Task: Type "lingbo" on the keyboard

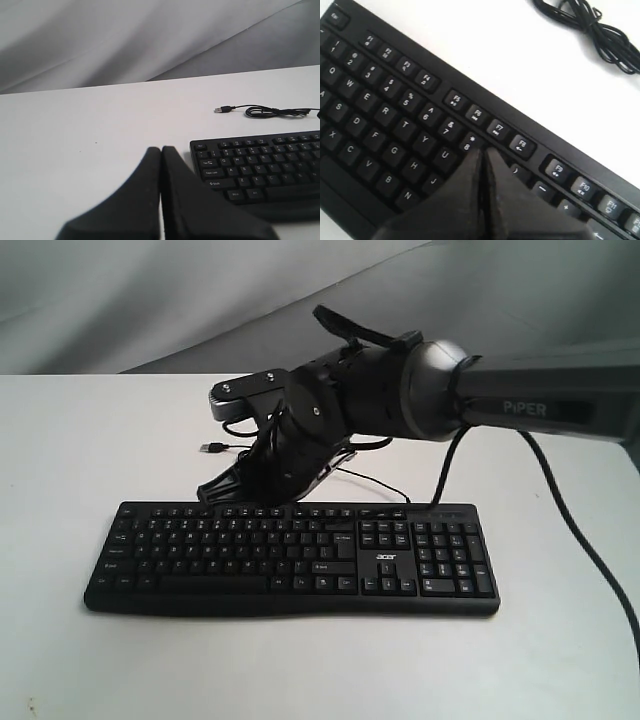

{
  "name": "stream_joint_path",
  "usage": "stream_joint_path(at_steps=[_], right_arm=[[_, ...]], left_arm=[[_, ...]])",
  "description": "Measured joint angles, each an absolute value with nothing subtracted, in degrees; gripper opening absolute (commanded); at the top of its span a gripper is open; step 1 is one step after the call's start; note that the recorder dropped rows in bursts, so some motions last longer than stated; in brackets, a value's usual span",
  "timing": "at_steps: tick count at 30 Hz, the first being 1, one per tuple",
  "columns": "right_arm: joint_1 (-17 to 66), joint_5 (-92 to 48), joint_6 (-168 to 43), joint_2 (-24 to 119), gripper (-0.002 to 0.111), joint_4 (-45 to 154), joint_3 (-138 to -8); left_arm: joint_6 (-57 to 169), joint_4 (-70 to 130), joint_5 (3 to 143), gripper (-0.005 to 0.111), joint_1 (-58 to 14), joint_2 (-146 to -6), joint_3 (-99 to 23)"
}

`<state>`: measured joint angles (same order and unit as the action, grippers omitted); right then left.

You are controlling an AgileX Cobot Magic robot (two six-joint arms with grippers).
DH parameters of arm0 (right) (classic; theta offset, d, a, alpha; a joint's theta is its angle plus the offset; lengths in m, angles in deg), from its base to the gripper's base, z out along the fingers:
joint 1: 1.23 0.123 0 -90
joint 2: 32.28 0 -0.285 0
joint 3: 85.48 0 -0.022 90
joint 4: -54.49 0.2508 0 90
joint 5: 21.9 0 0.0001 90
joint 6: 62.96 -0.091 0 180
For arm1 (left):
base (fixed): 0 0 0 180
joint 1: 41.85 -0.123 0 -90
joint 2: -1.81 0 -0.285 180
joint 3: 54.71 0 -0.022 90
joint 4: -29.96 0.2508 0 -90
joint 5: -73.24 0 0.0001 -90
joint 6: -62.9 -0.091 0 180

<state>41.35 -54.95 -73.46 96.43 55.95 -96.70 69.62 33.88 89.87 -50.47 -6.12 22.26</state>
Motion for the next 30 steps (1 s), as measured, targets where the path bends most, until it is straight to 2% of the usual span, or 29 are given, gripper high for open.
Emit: stream_joint_path(at_steps=[30], right_arm=[[40.4,-54.1,-69.5,99.1,0.0,62.4,-94.4]], left_arm=[[69.6,33.9,89.9,0.0,-50.5,-6.1,22.3]])
